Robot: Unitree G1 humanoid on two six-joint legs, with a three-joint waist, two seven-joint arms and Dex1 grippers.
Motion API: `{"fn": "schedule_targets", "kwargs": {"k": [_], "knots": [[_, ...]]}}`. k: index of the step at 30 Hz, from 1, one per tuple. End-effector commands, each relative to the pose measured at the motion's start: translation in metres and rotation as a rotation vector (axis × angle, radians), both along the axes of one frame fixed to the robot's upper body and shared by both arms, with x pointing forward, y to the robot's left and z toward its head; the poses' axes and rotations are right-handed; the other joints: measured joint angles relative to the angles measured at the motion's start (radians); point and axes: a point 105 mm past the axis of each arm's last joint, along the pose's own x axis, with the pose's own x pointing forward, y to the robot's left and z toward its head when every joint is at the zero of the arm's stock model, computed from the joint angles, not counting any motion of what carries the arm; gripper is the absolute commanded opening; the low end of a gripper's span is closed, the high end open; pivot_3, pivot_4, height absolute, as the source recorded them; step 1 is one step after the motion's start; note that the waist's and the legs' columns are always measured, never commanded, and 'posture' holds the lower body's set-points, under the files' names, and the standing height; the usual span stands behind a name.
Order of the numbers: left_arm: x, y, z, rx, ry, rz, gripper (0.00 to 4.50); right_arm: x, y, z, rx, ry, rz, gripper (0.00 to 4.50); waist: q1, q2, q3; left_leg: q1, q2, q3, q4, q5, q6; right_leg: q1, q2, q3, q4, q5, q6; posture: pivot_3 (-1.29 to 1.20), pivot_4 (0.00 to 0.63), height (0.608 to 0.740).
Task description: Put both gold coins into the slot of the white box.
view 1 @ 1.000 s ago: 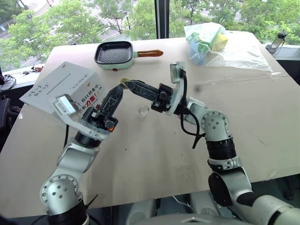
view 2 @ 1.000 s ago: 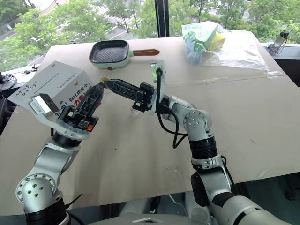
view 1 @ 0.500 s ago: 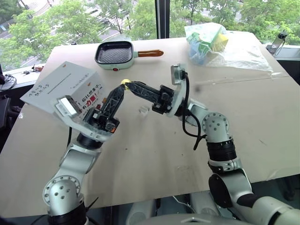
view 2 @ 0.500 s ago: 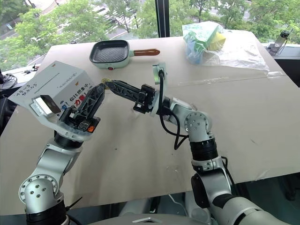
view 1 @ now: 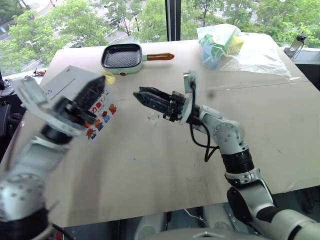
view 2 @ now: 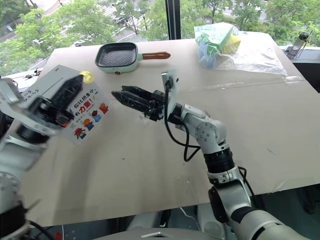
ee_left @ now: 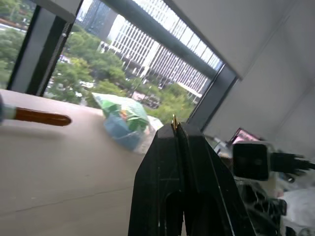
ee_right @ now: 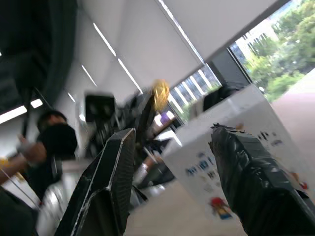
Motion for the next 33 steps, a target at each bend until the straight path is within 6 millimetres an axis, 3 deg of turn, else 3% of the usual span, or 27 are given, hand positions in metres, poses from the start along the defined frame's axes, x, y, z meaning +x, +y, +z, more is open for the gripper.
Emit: {"fn": "schedule_targets", "kwargs": {"k": [1,5,9,18,24,33], "knots": [[-0.002,0.036,0.034,0.226,-0.027,0.069,0.0,-0.007,0.006,0.008,-0.112,-0.376,-0.054,2.62,-0.002,0.0,0.0,0.0,0.0,0.0,0.0,0.0,0.0,0.0,0.0,0.0,0.0,0.0,0.0,0.0,0.15,0.721],[0.012,0.084,0.044,0.45,0.074,0.202,0.0,-0.004,0.007,0.021,-0.123,-0.537,-0.125,2.62,-0.007,0.002,0.002,0.0,0.0,0.002,-0.002,0.0,0.0,-0.001,0.004,0.002,0.0,0.0,0.0,0.0,0.15,0.721],[0.018,0.12,0.037,0.646,0.173,0.217,0.0,-0.005,0.01,0.03,-0.152,-0.591,-0.148,2.62,-0.012,0.002,0.002,0.001,0.0,0.002,-0.005,0.0,0.0,-0.002,0.004,0.002,-0.001,0.0,0.0,0.0,0.15,0.721],[0.028,0.153,0.017,0.711,0.276,0.136,0.0,-0.011,0.019,0.037,-0.155,-0.605,-0.161,2.62,-0.02,-0.001,0.002,-0.002,0.0,0.0,-0.007,0.0,0.0,-0.004,0.0,-0.001,-0.002,0.0,0.0,0.0,0.15,0.721],[0.036,0.164,-0.005,0.75,0.362,0.125,0.0,-0.01,0.018,0.031,-0.187,-0.617,-0.178,2.62,-0.028,-0.001,0.002,-0.002,0.0,0.0,-0.006,0.0,0.0,-0.004,0.0,-0.001,-0.001,0.0,0.0,0.0,0.15,0.721],[0.038,0.168,-0.021,0.694,0.419,0.096,0.0,-0.009,0.016,0.03,-0.2,-0.621,-0.18,2.62,-0.03,-0.001,0.001,-0.001,0.0,0.0,-0.003,0.0,0.0,-0.004,0.0,0.0,0.001,0.0,0.0,0.0,0.15,0.721]]}}
